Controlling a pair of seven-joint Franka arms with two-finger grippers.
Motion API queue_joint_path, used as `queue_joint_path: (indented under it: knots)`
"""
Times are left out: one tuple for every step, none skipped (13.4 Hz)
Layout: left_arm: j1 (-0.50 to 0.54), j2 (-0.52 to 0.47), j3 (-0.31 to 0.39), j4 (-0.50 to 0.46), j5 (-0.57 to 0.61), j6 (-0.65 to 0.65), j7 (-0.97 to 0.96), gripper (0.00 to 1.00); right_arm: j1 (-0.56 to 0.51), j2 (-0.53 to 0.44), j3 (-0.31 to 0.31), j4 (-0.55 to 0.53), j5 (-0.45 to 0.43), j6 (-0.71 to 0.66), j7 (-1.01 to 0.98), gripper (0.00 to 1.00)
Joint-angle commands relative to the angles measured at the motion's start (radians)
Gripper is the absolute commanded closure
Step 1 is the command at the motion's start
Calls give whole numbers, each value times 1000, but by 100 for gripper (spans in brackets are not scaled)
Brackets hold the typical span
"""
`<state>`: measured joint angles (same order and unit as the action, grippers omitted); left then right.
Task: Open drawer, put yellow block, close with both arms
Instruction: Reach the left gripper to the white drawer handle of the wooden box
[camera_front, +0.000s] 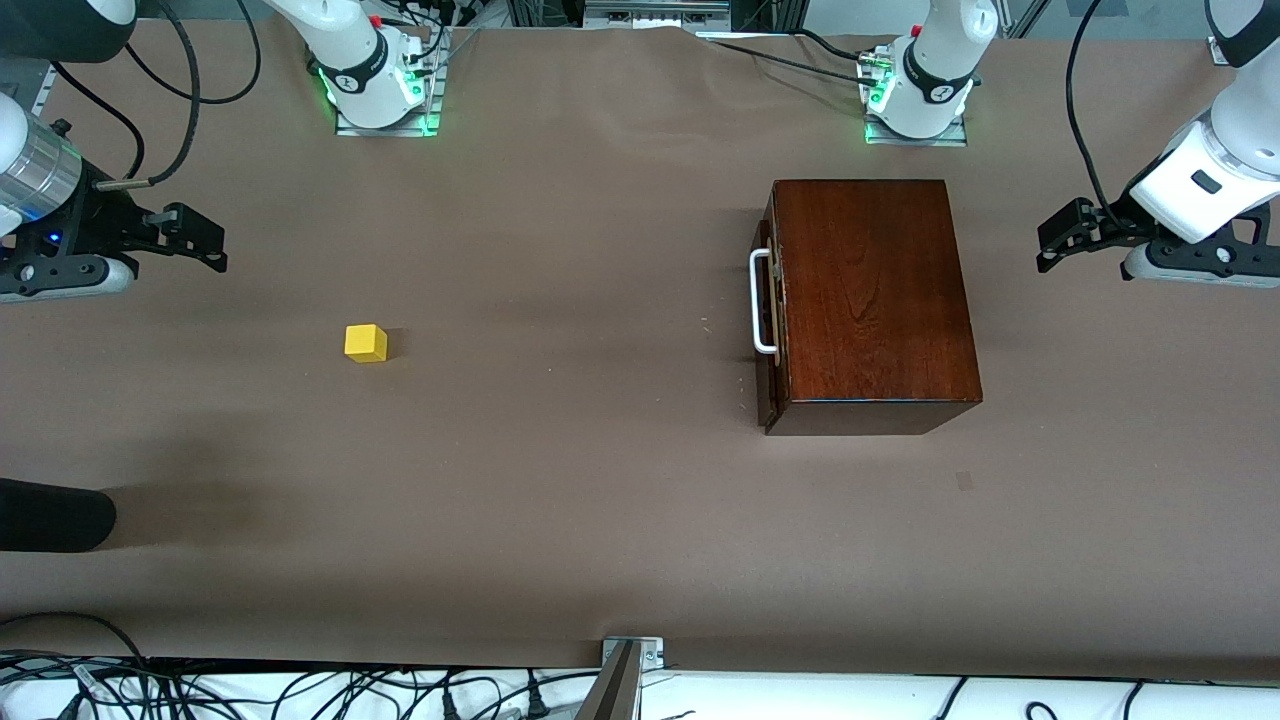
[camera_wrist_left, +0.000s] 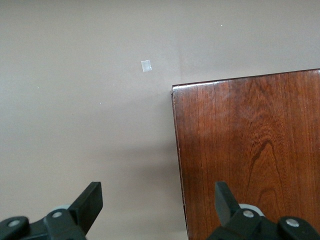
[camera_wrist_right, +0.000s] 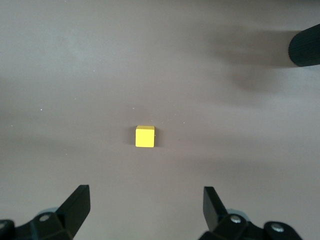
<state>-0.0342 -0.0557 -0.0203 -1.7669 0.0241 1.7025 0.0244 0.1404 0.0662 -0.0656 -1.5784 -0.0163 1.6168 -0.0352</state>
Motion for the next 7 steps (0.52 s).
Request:
queue_joint_path:
  knots:
    - [-1,16,0,38,-9,-29,8,0,1,-5,0,11,-5,-5,9,0]
    - [-1,17,0,41,-7,-29,6,0,1,-5,0,11,-5,-5,9,0]
    - [-1,16,0,40,-7,-30,5,0,2,-5,1,11,-5,-5,9,0]
    - [-1,16,0,41,-7,-41,5,0,1,-5,1,11,-4,-5,9,0]
    - [-1,16,0,40,-7,-43,6,0,2,-5,1,11,-5,-5,9,0]
    - [-3,16,0,41,-7,-43,6,0,2,-5,1,11,-5,-5,9,0]
    - [-3,16,0,41,-7,-43,6,0,1,-5,1,11,-5,-5,9,0]
